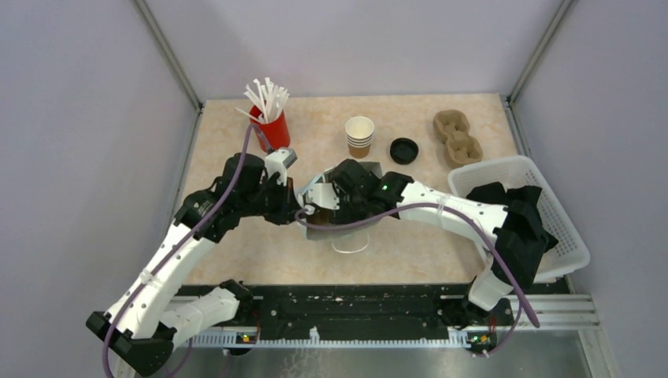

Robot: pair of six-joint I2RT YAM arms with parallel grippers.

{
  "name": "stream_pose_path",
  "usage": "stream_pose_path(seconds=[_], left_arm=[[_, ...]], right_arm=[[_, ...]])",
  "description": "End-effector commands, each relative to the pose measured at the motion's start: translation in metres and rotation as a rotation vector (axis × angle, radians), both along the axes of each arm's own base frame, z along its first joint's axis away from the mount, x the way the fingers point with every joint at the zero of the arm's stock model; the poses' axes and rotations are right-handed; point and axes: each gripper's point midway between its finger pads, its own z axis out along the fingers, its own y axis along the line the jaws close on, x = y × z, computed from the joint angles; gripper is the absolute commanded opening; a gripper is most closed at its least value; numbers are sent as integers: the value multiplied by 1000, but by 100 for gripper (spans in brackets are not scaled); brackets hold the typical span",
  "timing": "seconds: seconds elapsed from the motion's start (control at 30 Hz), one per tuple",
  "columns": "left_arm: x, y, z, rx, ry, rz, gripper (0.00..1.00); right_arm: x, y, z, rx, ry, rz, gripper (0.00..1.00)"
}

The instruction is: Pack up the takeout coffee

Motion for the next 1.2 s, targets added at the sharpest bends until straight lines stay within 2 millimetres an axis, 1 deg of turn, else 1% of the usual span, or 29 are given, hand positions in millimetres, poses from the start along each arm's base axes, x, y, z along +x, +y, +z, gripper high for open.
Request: stream_pose_path(seconds=[0.0,0.1,0.27,0.4,0.5,0.63,0.7,0.83,0.9,0.97,1.03,1.17], left_arm=[[-3,-3,10,-14,44,10,0],[-1,-3,10,1,75,30,0],[11,6,7,62,115,101,0],[20,17,3,110,121,170,0],[29,26,4,146,98,224,0],[38,33,6,184,73,264,3],[42,34,6,196,61,273,4],[52,36,14,205,9,280,11],[54,35,19,210,-6,270,16],[58,41,23,235,-35,280,22],[60,43,32,241,-68,276,29],[61,49,53,242,-147,270,40]], right_arm=[[-41,2,-5,-15,180,13,46],[-46,0,-8,-24,201,18,47],[-43,1,-20,-61,210,32,47],[-44,7,-29,-49,259,30,48],[-44,5,-39,-80,273,37,49],[-38,6,-42,-99,271,47,50],[-41,6,-42,-112,293,88,50],[-42,4,-45,-136,299,178,52],[-41,3,-49,-144,310,187,53],[-40,1,-54,-164,324,184,53],[-36,-1,-58,-170,334,177,53],[-29,-1,-67,-175,354,172,52]])
